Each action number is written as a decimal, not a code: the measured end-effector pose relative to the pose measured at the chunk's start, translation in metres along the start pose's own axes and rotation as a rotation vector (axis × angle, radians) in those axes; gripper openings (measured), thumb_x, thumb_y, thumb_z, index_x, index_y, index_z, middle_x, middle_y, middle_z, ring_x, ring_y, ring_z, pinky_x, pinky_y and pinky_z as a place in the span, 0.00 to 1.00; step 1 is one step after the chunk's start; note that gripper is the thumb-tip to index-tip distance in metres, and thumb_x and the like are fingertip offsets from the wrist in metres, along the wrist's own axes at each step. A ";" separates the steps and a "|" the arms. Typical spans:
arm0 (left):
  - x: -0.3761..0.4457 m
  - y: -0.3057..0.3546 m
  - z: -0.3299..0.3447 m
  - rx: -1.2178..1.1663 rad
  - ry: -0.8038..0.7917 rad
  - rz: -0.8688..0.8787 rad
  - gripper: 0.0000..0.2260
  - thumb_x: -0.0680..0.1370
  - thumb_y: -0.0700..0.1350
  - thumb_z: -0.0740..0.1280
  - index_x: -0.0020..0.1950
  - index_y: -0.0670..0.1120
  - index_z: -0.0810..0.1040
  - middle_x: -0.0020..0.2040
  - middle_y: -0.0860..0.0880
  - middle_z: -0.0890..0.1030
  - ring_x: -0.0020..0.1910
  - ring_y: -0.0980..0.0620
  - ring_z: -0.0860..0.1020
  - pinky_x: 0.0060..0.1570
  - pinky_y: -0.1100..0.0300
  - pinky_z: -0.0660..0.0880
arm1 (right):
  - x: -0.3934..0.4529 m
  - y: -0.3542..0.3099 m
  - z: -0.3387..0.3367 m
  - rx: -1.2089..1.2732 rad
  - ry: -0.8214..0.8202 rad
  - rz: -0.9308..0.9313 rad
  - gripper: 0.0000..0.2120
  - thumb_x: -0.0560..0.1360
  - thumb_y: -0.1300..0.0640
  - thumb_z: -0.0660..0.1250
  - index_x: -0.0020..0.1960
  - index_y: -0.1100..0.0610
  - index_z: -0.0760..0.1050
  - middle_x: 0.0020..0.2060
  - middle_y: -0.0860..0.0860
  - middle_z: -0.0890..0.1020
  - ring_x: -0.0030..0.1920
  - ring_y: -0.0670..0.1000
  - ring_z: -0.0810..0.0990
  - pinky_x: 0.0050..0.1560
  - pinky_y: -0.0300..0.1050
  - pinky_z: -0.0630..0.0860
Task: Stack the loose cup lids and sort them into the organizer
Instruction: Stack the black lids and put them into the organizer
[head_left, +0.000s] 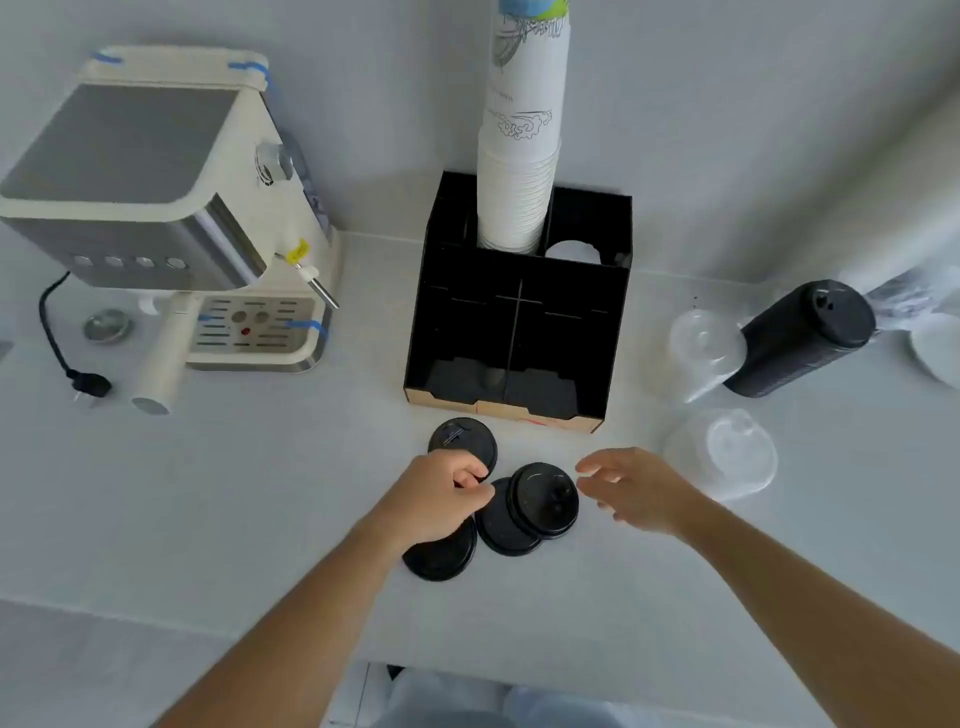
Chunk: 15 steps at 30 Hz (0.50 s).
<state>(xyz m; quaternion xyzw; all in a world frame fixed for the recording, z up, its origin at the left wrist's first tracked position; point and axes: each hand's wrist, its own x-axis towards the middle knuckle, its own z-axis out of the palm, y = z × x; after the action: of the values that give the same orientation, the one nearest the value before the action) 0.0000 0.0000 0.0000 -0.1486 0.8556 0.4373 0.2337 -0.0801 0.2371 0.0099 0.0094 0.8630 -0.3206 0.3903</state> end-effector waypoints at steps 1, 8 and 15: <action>0.003 0.002 0.008 -0.028 0.015 0.003 0.14 0.76 0.50 0.67 0.61 0.50 0.79 0.50 0.57 0.81 0.48 0.59 0.79 0.47 0.66 0.72 | 0.002 0.006 0.005 0.094 -0.008 0.047 0.08 0.77 0.53 0.68 0.56 0.49 0.78 0.48 0.54 0.84 0.48 0.54 0.84 0.49 0.49 0.82; 0.023 0.013 0.042 -0.082 0.149 -0.076 0.15 0.76 0.49 0.67 0.61 0.46 0.80 0.55 0.51 0.83 0.57 0.52 0.79 0.59 0.55 0.75 | 0.001 0.026 0.031 0.449 0.035 0.238 0.12 0.77 0.54 0.69 0.60 0.54 0.78 0.46 0.58 0.84 0.39 0.56 0.83 0.44 0.51 0.85; 0.032 0.013 0.054 -0.053 0.186 -0.110 0.15 0.76 0.48 0.69 0.60 0.45 0.81 0.53 0.48 0.85 0.53 0.51 0.81 0.55 0.58 0.76 | 0.006 0.031 0.039 0.536 0.008 0.257 0.08 0.78 0.56 0.68 0.54 0.56 0.82 0.46 0.58 0.84 0.41 0.55 0.83 0.48 0.50 0.85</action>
<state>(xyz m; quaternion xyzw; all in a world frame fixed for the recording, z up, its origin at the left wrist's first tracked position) -0.0189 0.0498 -0.0355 -0.2414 0.8524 0.4305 0.1728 -0.0500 0.2391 -0.0301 0.2227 0.7407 -0.4850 0.4081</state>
